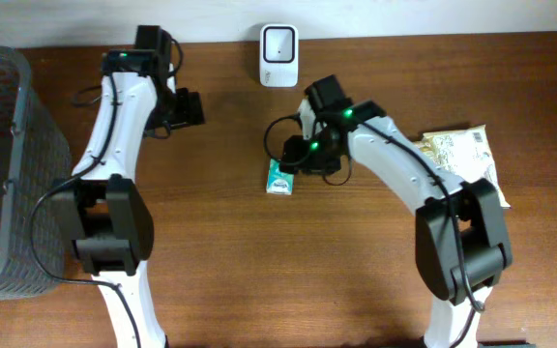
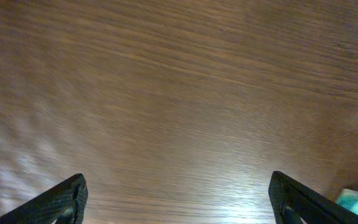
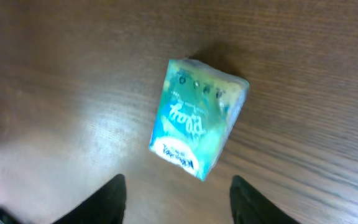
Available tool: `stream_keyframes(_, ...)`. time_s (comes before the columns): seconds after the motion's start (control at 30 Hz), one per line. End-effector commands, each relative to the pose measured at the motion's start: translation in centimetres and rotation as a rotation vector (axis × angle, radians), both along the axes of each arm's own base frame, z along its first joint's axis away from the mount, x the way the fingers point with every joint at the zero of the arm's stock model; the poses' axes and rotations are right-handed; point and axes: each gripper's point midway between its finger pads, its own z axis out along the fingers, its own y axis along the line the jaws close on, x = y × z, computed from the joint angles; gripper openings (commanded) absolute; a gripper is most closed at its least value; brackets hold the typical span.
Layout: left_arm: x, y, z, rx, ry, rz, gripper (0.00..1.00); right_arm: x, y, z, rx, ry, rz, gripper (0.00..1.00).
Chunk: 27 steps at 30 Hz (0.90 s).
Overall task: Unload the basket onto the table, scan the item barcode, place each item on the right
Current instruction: 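Place the teal pouch on the table center and withdraw left gripper, then grasp the teal pouch with the right gripper and hold it to the scanner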
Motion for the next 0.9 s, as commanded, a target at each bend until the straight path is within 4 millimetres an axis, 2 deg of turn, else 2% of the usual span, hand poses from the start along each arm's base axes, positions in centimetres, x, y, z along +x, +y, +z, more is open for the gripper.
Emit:
stream_keyframes(0.0, 0.4, 4.3, 0.5, 0.046, -0.020, -0.074, 0.93, -0.4, 0.1, -3.0, -0.069, 0.057, -0.102, 0.47)
stream_keyframes(0.03, 0.3, 5.4, 0.5, 0.052, -0.017, -0.081, 0.94, -0.5, 0.0, -3.7, -0.079, 0.070, -0.101, 0.43)
stream_keyframes(0.13, 0.2, 6.7, 0.5, 0.055, -0.016, -0.063, 0.98, -0.8, -0.1, -5.4, -0.095, 0.104, -0.104, 0.38)
stream_keyframes(0.23, 0.2, 6.9, 0.5, 0.055, -0.016, -0.058, 0.99, -1.2, -0.3, -7.0, -0.111, 0.148, -0.119, 0.31)
stream_keyframes(0.27, 0.2, 6.9, 0.5, 0.055, -0.016, -0.058, 0.99, -1.2, -0.3, -7.2, -0.112, 0.150, -0.119, 0.27)
stream_keyframes(0.37, 0.2, 6.9, 0.5, 0.055, -0.016, -0.058, 0.99, -1.2, -0.3, -7.6, -0.110, 0.148, -0.119, 0.23)
stream_keyframes(0.47, 0.2, 6.8, 0.5, 0.055, -0.016, -0.060, 0.99, -1.3, -0.1, -7.9, -0.097, 0.149, -0.123, 0.04)
stream_keyframes(0.57, 0.2, 6.9, 0.5, 0.055, -0.016, -0.060, 0.99, -1.2, 0.3, -7.2, -0.050, 0.153, -0.098, 0.04)
stream_keyframes(0.63, 0.2, 6.9, 0.5, 0.055, -0.016, -0.060, 0.99, -0.9, 1.1, -4.9, 0.077, 0.125, 0.009, 0.04)
stream_keyframes(0.73, 0.2, 6.8, 0.5, 0.055, -0.016, -0.060, 0.99, -0.1, 1.1, 2.3, 0.342, 0.027, 0.159, 0.04)
stream_keyframes(0.87, 0.2, 6.9, 0.5, 0.055, -0.016, -0.060, 0.99, 0.5, -2.1, 12.3, 0.717, -0.138, 0.248, 0.04)
